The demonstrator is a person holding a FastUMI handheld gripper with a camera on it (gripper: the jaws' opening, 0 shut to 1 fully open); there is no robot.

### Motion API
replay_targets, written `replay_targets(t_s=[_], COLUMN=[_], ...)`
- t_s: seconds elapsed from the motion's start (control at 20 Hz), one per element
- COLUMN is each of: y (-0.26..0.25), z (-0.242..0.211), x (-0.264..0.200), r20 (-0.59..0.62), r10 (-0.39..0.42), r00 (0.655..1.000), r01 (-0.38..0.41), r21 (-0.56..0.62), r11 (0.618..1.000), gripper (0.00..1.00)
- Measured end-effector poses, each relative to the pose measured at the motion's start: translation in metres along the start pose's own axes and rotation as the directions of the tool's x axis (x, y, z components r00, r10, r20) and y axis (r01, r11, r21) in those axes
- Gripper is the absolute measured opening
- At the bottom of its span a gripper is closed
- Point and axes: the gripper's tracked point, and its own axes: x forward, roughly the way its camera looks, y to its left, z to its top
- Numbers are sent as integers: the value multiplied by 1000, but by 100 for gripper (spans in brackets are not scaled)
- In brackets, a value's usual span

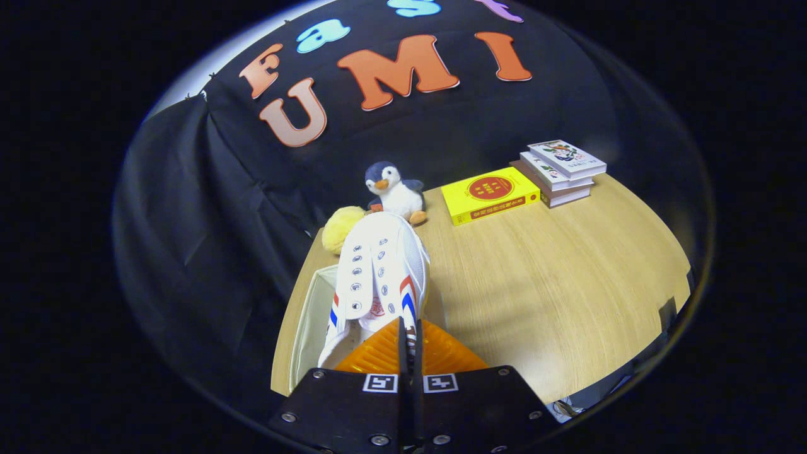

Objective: Open the storage box then place both shoes into the box .Put the left shoe in first, then the right shoe, with the right side of both shoes facing outward in a uniform manner.

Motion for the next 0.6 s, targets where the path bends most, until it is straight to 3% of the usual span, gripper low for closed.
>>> replay_targets(t_s=[0.3,0.6], y=[4,8], z=[-25,-29], x=[28,39], r20=[-42,-25], r10=[-88,-111], r00=[995,993], r01=[84,108], r21=[-81,-118], r11=[993,987], gripper=[0,3])
